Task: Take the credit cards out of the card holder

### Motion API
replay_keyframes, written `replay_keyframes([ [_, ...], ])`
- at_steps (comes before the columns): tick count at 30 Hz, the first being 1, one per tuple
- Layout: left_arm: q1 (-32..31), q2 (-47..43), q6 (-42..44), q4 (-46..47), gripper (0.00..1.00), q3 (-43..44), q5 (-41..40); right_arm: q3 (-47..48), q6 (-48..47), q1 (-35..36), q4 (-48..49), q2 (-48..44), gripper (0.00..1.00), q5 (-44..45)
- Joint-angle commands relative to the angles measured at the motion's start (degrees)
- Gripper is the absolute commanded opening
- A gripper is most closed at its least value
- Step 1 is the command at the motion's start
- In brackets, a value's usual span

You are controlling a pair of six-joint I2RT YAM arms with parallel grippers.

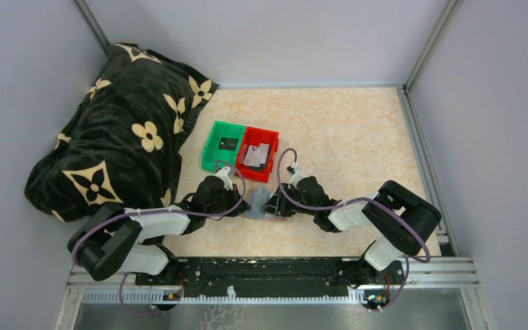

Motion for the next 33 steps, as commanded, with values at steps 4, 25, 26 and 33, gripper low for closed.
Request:
replay_keyframes([
  [4,-0.3,1.2,0.3,-3.1,0.00,4.2,2.7,-0.4,-0.3,0.8,6.1,-1.9,0.29,0.0],
  [25,-2.1,4.5,1.0,-5.5,0.00,9.7,7.5,-1.5,0.8,0.4,9.8,1.5,0.29,-0.3],
  [26,-2.1,4.4,1.0,-5.5,0.00,9.4,7.4,-1.6,0.8,0.3,9.6,1.2,0.29,-0.3],
  [33,-2.2,2.9,1.0,-5.8,0.00,8.8,7.4,-1.9,0.2,-0.3,6.2,-3.6,0.29,0.4],
])
